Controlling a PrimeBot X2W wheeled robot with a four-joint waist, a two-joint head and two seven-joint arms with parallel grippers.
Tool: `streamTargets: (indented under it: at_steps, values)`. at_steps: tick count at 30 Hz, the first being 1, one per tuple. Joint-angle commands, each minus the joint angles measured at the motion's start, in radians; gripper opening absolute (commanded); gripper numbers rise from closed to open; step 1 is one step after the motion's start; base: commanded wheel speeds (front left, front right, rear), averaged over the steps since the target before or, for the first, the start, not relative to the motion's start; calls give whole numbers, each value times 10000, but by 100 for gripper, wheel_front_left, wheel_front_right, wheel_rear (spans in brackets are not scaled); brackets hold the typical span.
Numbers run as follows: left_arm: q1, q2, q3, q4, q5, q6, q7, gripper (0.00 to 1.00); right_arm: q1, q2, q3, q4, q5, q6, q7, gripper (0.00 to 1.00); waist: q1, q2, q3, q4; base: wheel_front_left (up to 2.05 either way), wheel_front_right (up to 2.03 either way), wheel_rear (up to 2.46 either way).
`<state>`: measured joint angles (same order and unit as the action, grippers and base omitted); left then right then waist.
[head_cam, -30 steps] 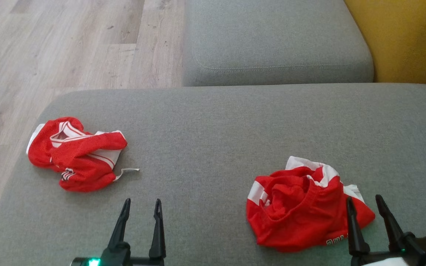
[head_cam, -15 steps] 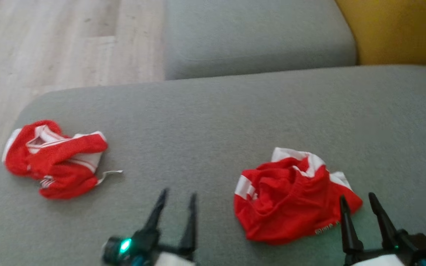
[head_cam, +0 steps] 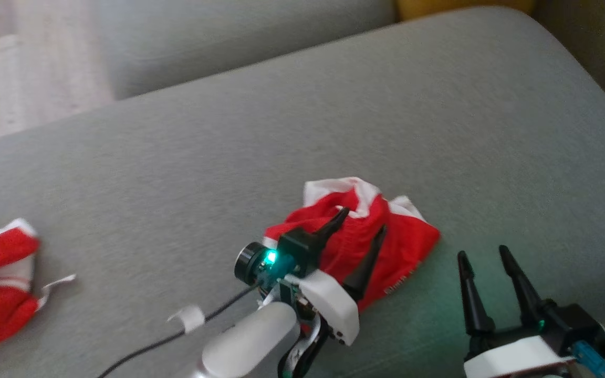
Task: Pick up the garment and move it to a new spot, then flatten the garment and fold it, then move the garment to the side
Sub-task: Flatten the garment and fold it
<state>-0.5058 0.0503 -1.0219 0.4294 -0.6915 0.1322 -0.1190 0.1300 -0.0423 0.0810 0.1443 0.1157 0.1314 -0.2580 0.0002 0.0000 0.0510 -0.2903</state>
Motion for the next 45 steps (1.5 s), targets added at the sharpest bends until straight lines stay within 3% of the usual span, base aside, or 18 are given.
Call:
streamTargets:
  at_steps: [1,6,8,15,16,17,18,24,37,41,45]
  values:
    - [-571,-1,-6,-48,-392,195,160,100,-433,-79,312,-233,83,-7,-38,100,-2,0,477,-678,0,0,0]
    - [-1201,-1,-489,941,-1669,1090,299,100,-498,-79,349,-208,134,-7,-38,100,-2,0,614,-1041,0,0,0]
    - [-1281,-1,-593,1301,-2148,1253,257,100,-494,-79,328,-220,153,-7,-38,100,-2,0,642,-1073,0,0,0]
    - [-1263,-1,-819,1545,-4554,720,272,100,-522,-79,427,-152,180,-7,-38,100,-2,0,667,-1068,0,0,0]
    - [-1325,-1,-890,1563,-4824,656,235,85,-547,-79,464,-137,182,-7,-38,100,-2,0,659,-1083,0,0,0]
    - [-1409,-1,-975,1574,-5042,583,154,29,-570,-79,495,-125,182,-7,-38,100,-2,0,641,-1100,0,0,0]
    - [-1497,-1,-1057,1565,-5259,480,68,0,-587,-79,515,-111,177,-7,-38,100,-2,0,605,-1118,0,0,0]
    - [-2773,-1,-1482,1681,-5841,-177,-663,0,-489,-79,406,-67,96,-7,-38,100,-2,0,235,-1130,0,0,0]
    - [-8188,156,-1375,3359,-4240,-2071,-1270,0,102,-79,92,-234,14,-7,-38,100,-2,0,-608,-613,0,0,0]
    - [-7928,365,-1945,2615,-3893,-2483,-1249,0,174,-79,-84,-362,105,-7,-38,100,-2,0,-482,-103,0,0,0]
    - [-6107,631,-2497,1577,-2999,-2562,-940,0,47,-79,-169,-483,161,-7,-38,100,-2,0,-38,459,0,0,0]
